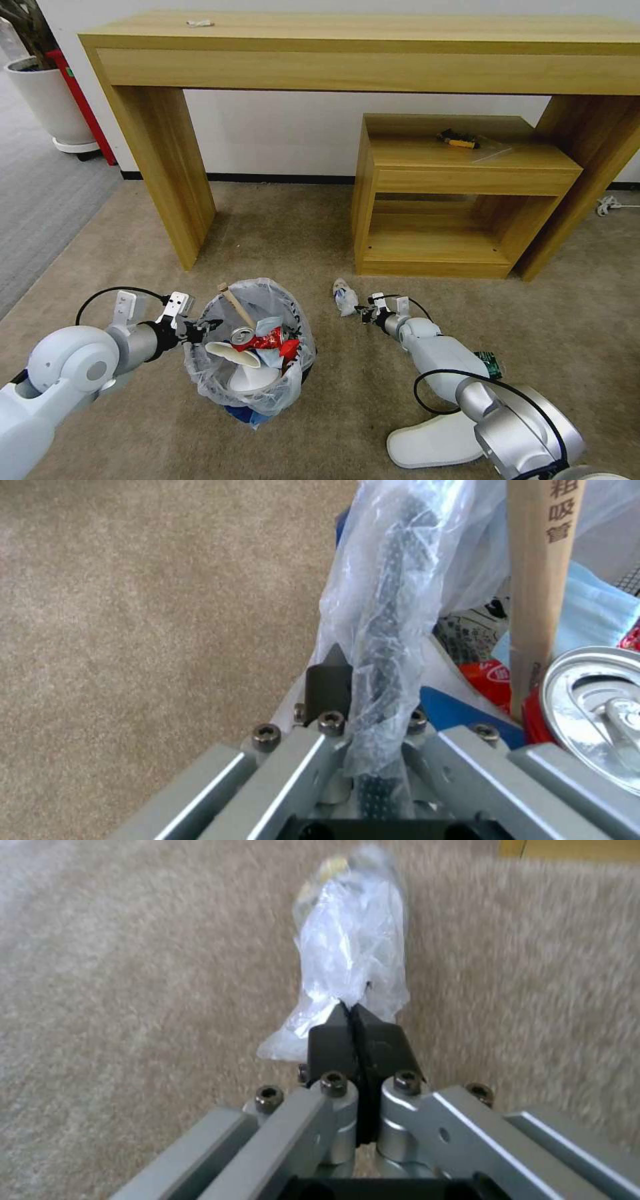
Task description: Pick up the trash bin and place the garbage on the floor into it.
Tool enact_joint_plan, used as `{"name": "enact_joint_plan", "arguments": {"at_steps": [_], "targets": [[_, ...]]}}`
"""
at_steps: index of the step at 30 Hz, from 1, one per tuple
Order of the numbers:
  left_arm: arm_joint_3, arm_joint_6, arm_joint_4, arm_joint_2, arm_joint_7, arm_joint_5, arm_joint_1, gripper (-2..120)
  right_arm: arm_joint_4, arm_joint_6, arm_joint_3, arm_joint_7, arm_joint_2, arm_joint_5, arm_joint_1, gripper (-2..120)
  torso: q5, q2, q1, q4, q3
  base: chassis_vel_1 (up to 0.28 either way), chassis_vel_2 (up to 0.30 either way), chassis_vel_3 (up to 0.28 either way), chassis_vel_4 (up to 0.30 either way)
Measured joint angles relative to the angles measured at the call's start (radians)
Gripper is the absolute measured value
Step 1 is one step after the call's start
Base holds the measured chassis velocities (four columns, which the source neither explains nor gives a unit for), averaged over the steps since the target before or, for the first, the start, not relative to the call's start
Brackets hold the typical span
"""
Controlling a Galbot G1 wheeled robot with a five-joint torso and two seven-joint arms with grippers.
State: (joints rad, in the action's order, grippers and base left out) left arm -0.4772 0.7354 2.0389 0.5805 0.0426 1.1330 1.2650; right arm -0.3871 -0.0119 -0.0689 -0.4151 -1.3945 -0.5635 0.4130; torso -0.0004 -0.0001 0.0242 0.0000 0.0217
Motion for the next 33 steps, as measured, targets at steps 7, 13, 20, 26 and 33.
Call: {"name": "enact_joint_plan", "arguments": {"at_steps": [7, 13, 20, 26, 33], "targets": [[-0.006, 0.0, 0.003, 0.0, 0.0, 0.001, 0.004, 0, -0.095, 0.104, 0.01, -0.01, 0.04, 0.047, 0.046, 0, 0.0, 0.0, 0.0, -0.0001, 0.0, 0.0, 0.0, 0.0, 0.0], [-0.01, 0.0, 0.007, 0.002, 0.0, 0.001, 0.012, 0, -0.296, 0.159, 0.056, -0.014, 0.117, 0.097, 0.117, 0, 0.0002, 0.0, 0.0, 0.0, 0.0, 0.0, 0.0, 0.0, 0.0], [-0.003, 0.0, 0.007, 0.008, -0.001, 0.0, 0.001, 0, -0.697, 0.041, 0.222, -0.037, 0.21, 0.177, 0.236, 0, 0.0004, 0.0, 0.0, -0.0003, 0.0, 0.0, 0.0, 0.0, 0.0], [0.0, 0.0, 0.018, 0.013, -0.001, 0.0, 0.001, 0, -1.001, -0.077, 0.215, -0.016, 0.324, 0.101, 0.271, 0, -0.0002, 0.0, 0.0, -0.0002, 0.0, 0.0, 0.0, 0.0, 0.0], [-0.004, 0.0, 0.022, 0.018, -0.001, -0.005, 0.011, 0, -0.929, -0.17, 0.174, 0.025, 0.323, 0.121, 0.258, 4, -0.0002, 0.0, 0.0, 0.0, 0.0, 0.0, 0.0, 0.0, 0.0]]}}
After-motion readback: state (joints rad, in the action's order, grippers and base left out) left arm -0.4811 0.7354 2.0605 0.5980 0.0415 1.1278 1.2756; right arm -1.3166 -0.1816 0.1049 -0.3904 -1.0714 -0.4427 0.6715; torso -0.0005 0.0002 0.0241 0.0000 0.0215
